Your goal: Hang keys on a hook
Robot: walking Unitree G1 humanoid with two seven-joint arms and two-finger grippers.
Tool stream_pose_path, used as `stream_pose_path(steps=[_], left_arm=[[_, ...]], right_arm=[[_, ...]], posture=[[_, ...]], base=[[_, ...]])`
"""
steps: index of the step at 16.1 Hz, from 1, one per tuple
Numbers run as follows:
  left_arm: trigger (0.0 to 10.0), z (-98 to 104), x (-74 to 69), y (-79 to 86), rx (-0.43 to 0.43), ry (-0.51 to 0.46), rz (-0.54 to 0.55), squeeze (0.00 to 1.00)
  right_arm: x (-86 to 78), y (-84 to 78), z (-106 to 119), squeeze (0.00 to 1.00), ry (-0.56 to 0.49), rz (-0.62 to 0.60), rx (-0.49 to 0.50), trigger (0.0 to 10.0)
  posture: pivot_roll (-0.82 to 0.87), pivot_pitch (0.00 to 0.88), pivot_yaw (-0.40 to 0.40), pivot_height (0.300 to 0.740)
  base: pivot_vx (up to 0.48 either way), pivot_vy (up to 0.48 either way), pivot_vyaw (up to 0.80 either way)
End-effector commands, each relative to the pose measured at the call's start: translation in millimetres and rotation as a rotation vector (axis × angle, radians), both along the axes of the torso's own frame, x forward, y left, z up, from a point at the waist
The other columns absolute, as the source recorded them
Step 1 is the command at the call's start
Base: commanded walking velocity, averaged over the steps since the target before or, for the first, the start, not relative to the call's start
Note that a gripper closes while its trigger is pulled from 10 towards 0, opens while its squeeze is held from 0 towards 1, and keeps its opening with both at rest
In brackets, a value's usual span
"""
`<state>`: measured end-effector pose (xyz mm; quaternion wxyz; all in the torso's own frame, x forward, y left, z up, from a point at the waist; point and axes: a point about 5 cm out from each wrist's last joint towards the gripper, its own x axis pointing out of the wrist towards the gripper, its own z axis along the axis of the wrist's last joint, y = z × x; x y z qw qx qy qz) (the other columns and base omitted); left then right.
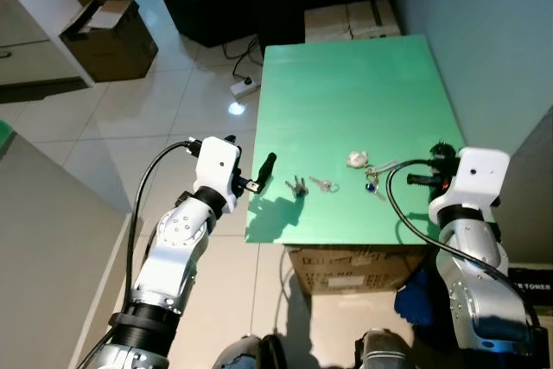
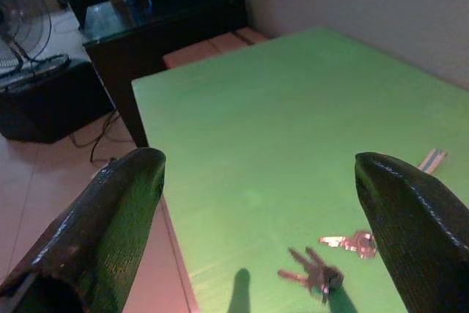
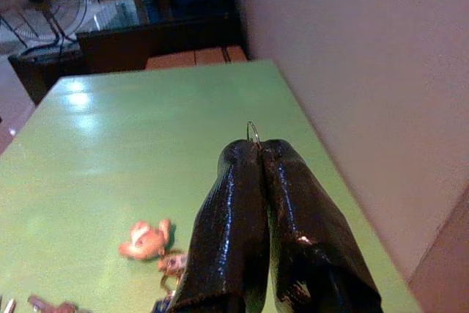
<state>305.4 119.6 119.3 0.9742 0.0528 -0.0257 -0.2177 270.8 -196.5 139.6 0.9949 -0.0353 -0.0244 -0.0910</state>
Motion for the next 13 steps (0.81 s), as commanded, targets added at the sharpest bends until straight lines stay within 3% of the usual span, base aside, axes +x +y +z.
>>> stream_pose_path(steps=[1, 3, 6, 7, 8, 11, 13], left_arm=[[10.0, -1, 0.4, 6.6, 0.018, -0.004, 0.029, 0.0], [10.0, -5, -1.1, 12.1, 0.016, 0.004, 0.046, 0.0], [10.0, -8, -7.2, 7.4, 0.003, 0.011, 0.047, 0.0], [10.0, -10, -6.9, 7.8, 0.015, 0.017, 0.06, 0.0], [10.0, -7, -3.1, 6.4, 0.044, 0.006, 0.073, 0.0], [10.0, 3, 9.9, 3.1, 0.012, -0.015, 0.097, 0.0], [10.0, 7, 13.5, 4.5, -0.062, 0.012, 0.106, 0.0]], right_arm=[[1.1, 2.3, 4, 0.0, -0.002, 0.013, 0.011, 0.0], [2.6, 10.1, 3, 0.0, 0.01, 0.057, 0.02, 0.0], [0.7, 9.3, -2, 0.0, 0.04, 0.045, -0.002, 0.0], [2.0, 8.2, -2, 0.0, 0.039, 0.031, -0.023, 4.6], [5.8, 5.7, 1, 0.0, 0.032, 0.007, -0.037, 10.0], [14.5, 2.1, 7, 0.0, 0.027, 0.004, -0.015, 10.0], [18.0, 7.9, 11, 0.0, 0.01, 0.048, 0.009, 10.0]], posture=[[-0.27, 0.082, 0.184, 0.74], [-0.27, 0.084, 0.18, 0.74], [-0.27, 0.084, 0.156, 0.74], [-0.27, 0.092, 0.148, 0.74], [-0.27, 0.085, 0.132, 0.74], [-0.25, 0.067, 0.111, 0.74], [-0.24, 0.05, 0.122, 0.74]], base=[[0.0, 0.0, 0.0], [0.0, 0.0, 0.0], [0.0, 0.0, 0.0], [0.0, 0.0, 0.0], [0.0, 0.0, 0.0], [0.0, 0.0, 0.0], [0.0, 0.0, 0.0]])
